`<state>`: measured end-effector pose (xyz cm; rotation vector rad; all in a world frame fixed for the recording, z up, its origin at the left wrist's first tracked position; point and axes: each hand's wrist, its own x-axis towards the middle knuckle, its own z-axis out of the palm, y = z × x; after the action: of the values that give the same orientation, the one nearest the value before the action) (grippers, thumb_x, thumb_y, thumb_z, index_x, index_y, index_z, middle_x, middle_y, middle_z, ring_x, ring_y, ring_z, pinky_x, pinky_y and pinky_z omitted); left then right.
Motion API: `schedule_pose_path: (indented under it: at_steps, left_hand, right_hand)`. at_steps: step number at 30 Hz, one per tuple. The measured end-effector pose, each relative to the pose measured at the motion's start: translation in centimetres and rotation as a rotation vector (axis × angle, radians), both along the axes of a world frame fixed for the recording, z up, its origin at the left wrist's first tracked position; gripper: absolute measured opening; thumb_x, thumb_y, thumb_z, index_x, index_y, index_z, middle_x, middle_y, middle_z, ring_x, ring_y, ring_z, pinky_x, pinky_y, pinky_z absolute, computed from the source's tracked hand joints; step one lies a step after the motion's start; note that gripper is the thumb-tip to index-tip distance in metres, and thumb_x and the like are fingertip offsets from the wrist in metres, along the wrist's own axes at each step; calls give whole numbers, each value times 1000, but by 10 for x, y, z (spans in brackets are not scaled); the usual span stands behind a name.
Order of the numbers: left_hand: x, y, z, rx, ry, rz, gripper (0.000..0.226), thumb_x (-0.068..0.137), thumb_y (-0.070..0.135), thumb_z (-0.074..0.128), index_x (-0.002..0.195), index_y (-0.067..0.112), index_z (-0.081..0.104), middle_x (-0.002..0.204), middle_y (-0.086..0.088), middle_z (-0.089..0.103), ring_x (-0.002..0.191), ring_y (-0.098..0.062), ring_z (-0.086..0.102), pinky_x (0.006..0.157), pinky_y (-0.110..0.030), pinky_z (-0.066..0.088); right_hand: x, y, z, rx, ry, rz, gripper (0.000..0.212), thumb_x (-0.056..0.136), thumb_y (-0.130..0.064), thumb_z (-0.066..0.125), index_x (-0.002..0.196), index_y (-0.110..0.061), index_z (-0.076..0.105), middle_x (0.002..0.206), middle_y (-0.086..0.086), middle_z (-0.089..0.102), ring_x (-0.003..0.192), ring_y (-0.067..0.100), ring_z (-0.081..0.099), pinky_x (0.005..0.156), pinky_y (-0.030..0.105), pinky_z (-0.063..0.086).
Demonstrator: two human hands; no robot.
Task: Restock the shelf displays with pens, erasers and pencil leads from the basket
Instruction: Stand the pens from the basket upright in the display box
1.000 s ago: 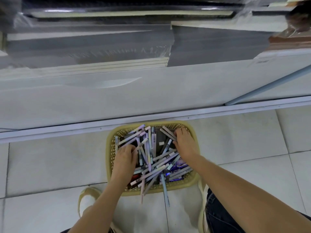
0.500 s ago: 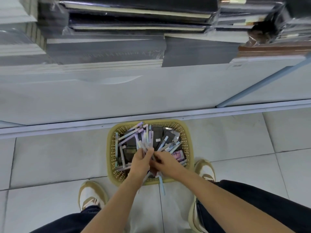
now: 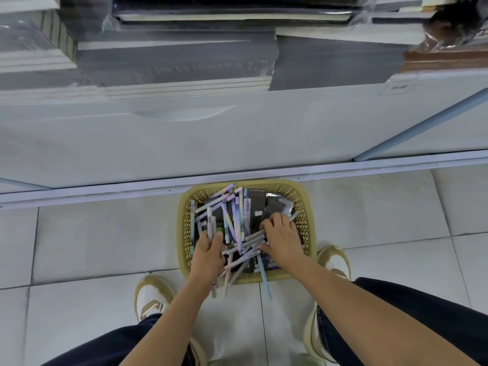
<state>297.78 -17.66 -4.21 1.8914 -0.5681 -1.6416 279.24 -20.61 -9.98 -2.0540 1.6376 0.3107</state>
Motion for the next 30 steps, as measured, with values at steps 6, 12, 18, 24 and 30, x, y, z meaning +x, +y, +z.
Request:
schedule_pose_path:
  at_steps: [6,12,18,24,30]
  left_hand:
    - [5,-3,-8,25,-50,-88,24,102,26,44,82,14,39,63,-1,34,47,-12,26,42,-25,26]
    - [13,-10,4,9,-84,-50,27,100,31,49,79,15,41,65,-5,36,50,-15,29,49,-31,28]
    - [11,-24,47,-22,-7,-12,18,91,29,65,79,17,59,46,6,35,39,-12,29,41,-24,30]
    - [1,-26,99,-105,155,230,25,86,25,73,91,1,66,65,-13,51,42,-16,34,38,-21,28]
    - [5,-10,150,-278,10,423,26,95,22,61,73,10,54,41,4,39,30,-7,29,34,-15,25]
  right_hand:
    - [1,-6,-10,-56,-13,165,29,97,-33,49,120,-16,51,122,7,46,114,26,41,96,36,34]
    - [0,-33,17,-15,-213,73,18,102,-27,43,103,-12,54,100,5,58,91,23,51,80,33,38]
    - [17,-39,91,340,-845,-434,25,102,-28,45,92,-8,56,69,-3,66,58,1,59,58,14,45]
    - [45,-28,155,524,-873,-310,44,101,-38,43,91,3,57,71,14,58,65,21,55,68,33,45]
    - [43,-3,197,551,-955,-347,37,101,-35,44,104,-3,61,82,11,61,73,22,59,73,31,50]
